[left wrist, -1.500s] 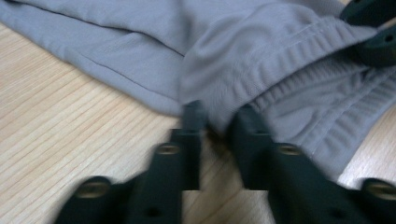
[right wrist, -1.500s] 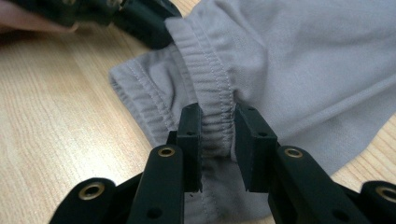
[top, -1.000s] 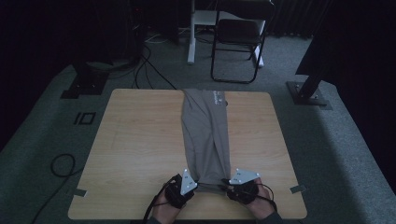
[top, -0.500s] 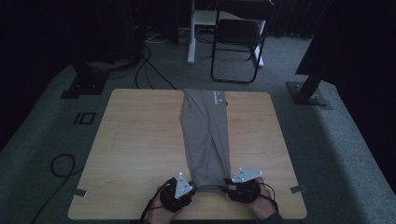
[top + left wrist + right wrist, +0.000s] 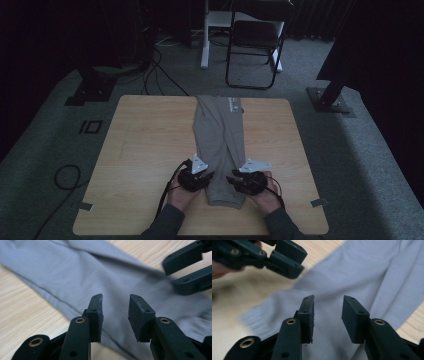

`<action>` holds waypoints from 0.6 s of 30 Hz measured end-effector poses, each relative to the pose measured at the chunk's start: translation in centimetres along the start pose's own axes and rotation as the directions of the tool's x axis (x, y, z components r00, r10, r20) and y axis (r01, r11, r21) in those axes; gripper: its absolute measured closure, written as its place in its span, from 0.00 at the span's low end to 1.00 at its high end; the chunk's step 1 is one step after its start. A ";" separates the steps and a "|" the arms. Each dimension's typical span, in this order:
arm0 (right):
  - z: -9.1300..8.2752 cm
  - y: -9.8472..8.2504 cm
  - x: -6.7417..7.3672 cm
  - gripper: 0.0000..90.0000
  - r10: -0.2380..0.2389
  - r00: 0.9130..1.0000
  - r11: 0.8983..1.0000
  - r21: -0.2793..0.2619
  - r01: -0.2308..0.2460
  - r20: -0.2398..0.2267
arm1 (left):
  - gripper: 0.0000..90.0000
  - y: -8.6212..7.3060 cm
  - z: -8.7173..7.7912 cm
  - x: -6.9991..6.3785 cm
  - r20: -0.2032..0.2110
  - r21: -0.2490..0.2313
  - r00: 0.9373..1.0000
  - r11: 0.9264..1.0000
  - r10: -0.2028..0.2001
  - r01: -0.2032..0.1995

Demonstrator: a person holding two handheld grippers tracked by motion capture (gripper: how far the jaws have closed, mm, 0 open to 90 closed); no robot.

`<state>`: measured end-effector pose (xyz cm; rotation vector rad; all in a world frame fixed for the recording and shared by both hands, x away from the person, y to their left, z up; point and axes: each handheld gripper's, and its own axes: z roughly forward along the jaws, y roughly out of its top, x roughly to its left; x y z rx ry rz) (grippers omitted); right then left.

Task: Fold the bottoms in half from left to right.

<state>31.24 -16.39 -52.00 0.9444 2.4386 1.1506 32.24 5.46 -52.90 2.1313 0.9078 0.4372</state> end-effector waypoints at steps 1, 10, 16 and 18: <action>0.9 0.0 -0.2 0.69 -0.004 1.000 1.000 0.022 0.003 0.026 | 0.72 0.0 0.8 0.1 -0.007 0.022 1.000 1.000 0.000 0.000; 2.5 -1.5 -3.3 0.71 0.149 0.971 0.984 0.064 -0.164 0.189 | 1.00 -0.8 2.1 0.9 -0.060 0.078 0.998 0.997 0.005 -0.001; 0.7 -3.0 -4.5 0.73 0.194 0.959 0.974 0.073 -0.213 0.209 | 1.00 -1.5 1.4 0.9 -0.062 0.067 0.998 0.997 -0.024 0.028; 0.5 -3.1 -4.5 0.73 0.193 0.959 0.974 0.075 -0.212 0.209 | 1.00 -1.7 1.2 0.9 -0.057 0.068 0.998 0.997 -0.031 0.035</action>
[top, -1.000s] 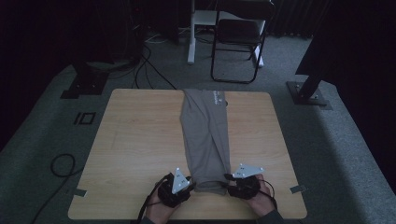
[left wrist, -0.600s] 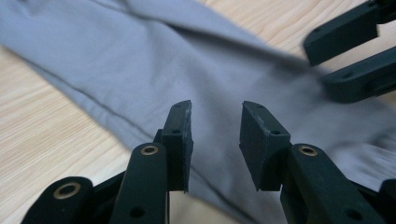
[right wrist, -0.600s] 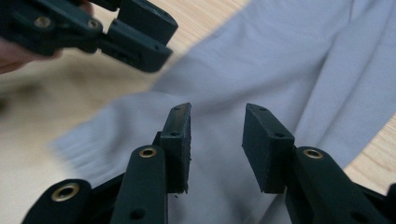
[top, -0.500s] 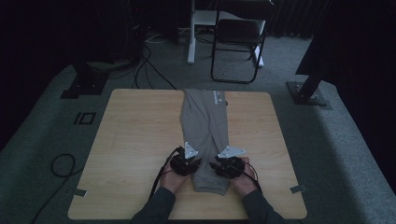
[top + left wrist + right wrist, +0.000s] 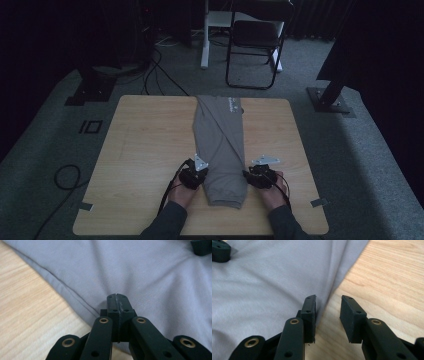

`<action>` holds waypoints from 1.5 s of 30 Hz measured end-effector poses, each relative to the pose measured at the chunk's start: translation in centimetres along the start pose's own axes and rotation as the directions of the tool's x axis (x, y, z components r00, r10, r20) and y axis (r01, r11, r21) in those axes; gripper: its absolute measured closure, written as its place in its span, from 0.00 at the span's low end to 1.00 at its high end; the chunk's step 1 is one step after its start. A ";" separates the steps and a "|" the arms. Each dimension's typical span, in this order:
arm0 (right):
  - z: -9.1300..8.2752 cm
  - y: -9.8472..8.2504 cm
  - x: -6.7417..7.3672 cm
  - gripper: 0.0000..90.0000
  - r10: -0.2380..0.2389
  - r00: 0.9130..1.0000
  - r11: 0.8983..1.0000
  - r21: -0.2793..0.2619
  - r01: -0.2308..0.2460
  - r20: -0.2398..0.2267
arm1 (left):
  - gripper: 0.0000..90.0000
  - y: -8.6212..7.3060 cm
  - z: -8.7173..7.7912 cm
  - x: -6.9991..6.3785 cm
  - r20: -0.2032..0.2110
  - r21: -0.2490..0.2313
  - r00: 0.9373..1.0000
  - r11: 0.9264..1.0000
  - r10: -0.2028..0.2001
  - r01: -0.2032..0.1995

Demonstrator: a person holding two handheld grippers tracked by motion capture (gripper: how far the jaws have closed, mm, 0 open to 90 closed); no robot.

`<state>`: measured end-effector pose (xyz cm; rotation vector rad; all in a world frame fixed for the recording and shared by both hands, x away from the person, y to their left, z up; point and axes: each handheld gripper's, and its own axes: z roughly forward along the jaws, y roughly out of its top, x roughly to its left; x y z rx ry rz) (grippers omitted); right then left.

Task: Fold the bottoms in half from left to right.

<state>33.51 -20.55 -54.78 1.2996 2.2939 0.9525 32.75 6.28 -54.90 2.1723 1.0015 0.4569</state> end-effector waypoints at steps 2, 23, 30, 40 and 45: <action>-0.2 -0.1 0.0 0.72 -0.004 1.000 1.000 0.007 0.004 0.001 | 1.00 -0.1 -0.2 0.1 0.012 -0.001 1.000 1.000 0.008 -0.008; 8.1 8.2 -2.0 0.60 0.035 0.997 0.999 -0.026 -0.034 0.066 | 0.94 4.4 5.2 6.8 -0.138 -0.032 0.987 0.996 -0.088 0.084; 7.0 6.9 -1.5 0.63 0.038 0.998 0.999 -0.041 -0.036 0.058 | 0.98 3.3 3.9 5.9 -0.128 -0.015 0.989 0.997 -0.076 0.075; 2.9 2.7 1.6 0.64 -0.017 1.000 1.000 -0.019 0.017 0.013 | 0.98 -1.0 -0.3 2.3 -0.044 -0.032 0.994 0.995 -0.099 0.098; 0.6 0.6 2.8 0.63 -0.034 0.999 0.999 0.016 0.034 -0.010 | 0.98 -3.0 -2.2 -0.2 -0.032 -0.043 0.996 0.996 -0.078 0.077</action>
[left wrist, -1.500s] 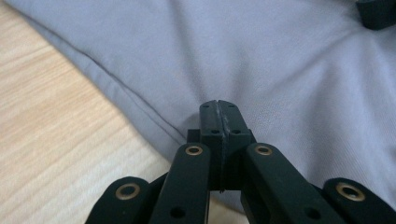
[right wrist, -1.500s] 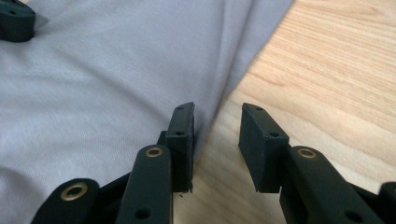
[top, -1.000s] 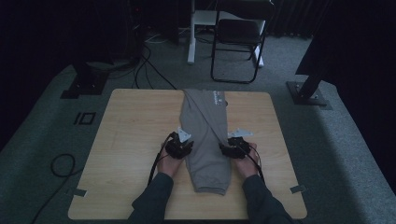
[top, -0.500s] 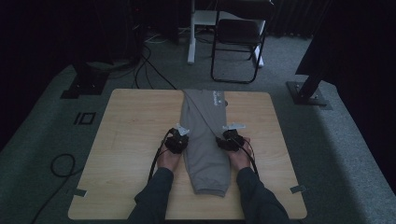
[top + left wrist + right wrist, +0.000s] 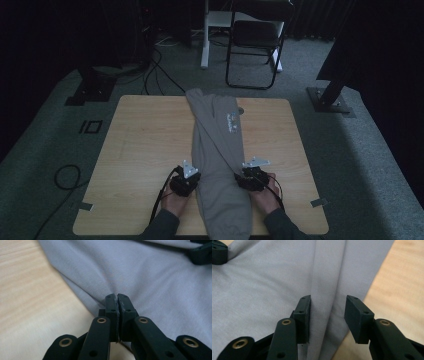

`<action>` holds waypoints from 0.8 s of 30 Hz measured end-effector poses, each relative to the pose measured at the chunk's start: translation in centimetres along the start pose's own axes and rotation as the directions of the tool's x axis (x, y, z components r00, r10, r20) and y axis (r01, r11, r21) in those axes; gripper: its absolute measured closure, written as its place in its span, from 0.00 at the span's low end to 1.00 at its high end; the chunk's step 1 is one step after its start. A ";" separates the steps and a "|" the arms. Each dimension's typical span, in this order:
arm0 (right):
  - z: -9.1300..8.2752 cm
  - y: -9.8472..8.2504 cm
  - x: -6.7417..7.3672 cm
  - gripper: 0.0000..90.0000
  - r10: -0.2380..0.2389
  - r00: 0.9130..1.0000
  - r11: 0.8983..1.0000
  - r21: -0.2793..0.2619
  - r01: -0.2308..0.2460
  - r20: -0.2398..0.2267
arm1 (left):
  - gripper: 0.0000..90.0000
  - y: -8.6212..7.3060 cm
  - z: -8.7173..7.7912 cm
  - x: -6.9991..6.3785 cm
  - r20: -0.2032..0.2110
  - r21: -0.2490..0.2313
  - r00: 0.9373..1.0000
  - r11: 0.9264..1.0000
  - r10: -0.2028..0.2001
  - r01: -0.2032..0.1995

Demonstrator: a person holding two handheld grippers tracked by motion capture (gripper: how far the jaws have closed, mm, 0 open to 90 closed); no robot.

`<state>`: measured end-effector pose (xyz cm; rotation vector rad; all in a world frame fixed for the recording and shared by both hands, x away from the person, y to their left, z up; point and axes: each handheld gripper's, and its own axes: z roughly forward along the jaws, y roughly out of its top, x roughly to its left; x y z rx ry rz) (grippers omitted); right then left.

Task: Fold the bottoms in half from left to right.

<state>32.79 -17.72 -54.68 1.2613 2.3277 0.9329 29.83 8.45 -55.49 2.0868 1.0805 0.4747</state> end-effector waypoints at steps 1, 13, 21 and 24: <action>-0.4 -0.4 0.2 0.63 0.003 1.000 1.000 0.008 -0.003 -0.005 | 0.98 -0.2 -0.2 -0.3 0.007 -0.001 1.000 1.000 0.001 -0.001; -1.4 -1.2 0.9 0.51 -0.026 0.999 0.999 0.033 0.026 -0.021 | 0.79 -0.2 -1.7 -0.7 0.049 -0.052 0.998 0.998 0.031 -0.029; 2.9 3.5 0.5 0.45 -0.060 0.998 0.998 0.024 0.060 0.003 | 0.79 3.1 2.5 4.4 -0.098 -0.014 0.992 0.997 -0.079 0.078; 3.8 4.4 -0.3 0.50 -0.033 0.999 0.999 0.030 0.033 0.001 | 0.86 3.1 3.1 4.6 -0.106 -0.004 0.992 0.998 -0.067 0.067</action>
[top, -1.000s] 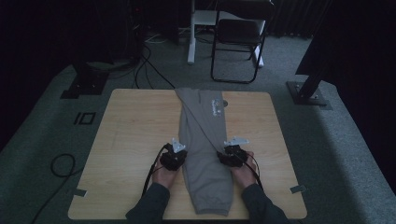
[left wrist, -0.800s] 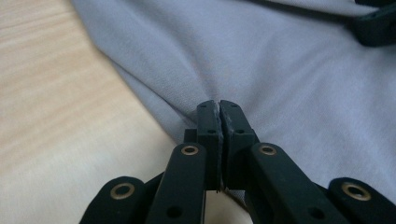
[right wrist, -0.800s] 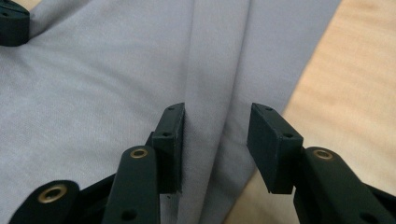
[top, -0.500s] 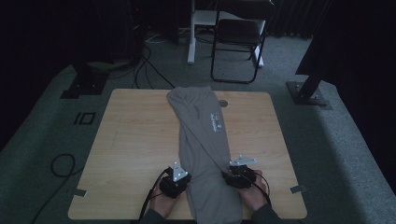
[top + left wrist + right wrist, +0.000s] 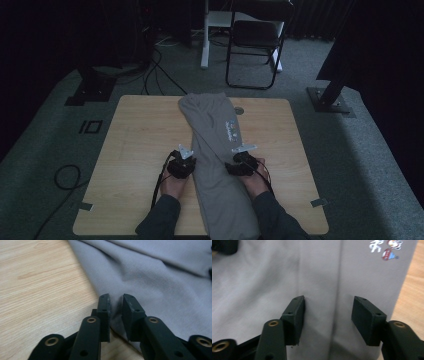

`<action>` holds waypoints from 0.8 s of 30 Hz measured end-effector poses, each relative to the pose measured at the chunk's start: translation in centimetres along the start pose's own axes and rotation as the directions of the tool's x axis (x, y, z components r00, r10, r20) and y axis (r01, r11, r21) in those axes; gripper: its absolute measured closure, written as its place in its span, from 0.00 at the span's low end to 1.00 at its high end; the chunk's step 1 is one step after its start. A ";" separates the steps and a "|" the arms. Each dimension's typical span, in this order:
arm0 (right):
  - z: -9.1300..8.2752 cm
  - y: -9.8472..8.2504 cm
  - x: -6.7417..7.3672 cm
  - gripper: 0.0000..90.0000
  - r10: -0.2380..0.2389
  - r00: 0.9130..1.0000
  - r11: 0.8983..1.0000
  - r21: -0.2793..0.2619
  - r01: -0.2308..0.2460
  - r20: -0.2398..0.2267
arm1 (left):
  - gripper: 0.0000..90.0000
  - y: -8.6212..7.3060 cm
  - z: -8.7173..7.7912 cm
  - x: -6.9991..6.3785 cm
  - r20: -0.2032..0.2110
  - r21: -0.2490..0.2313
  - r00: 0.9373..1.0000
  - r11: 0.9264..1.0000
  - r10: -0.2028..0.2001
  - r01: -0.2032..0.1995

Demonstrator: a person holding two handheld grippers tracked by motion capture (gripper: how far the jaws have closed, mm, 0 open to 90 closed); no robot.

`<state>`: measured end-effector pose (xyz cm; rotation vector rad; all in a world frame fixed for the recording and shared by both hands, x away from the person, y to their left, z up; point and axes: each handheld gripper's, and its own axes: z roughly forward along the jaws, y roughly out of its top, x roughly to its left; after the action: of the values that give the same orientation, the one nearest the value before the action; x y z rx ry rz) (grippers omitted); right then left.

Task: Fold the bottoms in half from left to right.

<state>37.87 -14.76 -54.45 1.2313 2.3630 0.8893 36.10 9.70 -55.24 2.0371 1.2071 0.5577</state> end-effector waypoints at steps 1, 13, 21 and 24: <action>0.1 0.1 -0.6 0.54 0.020 1.000 1.000 0.000 -0.020 0.005 | 0.89 0.0 0.0 0.0 -0.005 0.002 1.000 1.000 0.008 -0.008; -2.0 -2.2 -4.8 0.68 0.165 0.977 0.986 -0.020 -0.164 0.136 | 0.82 -0.3 -0.2 0.2 -0.013 -0.012 1.000 1.000 0.000 0.000; -1.7 1.2 -3.1 0.56 0.095 0.995 0.988 -0.123 -0.090 0.032 | 0.76 1.3 0.2 0.9 -0.017 -0.041 1.000 0.999 -0.011 0.010; 0.0 3.0 -2.1 0.54 0.030 1.000 0.996 -0.087 -0.029 0.006 | 0.76 2.1 1.0 1.0 -0.038 -0.026 0.999 1.000 -0.006 0.005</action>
<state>40.90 -15.21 -52.46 1.2360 2.2799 0.9843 38.41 9.54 -54.36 2.0093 1.2221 0.6091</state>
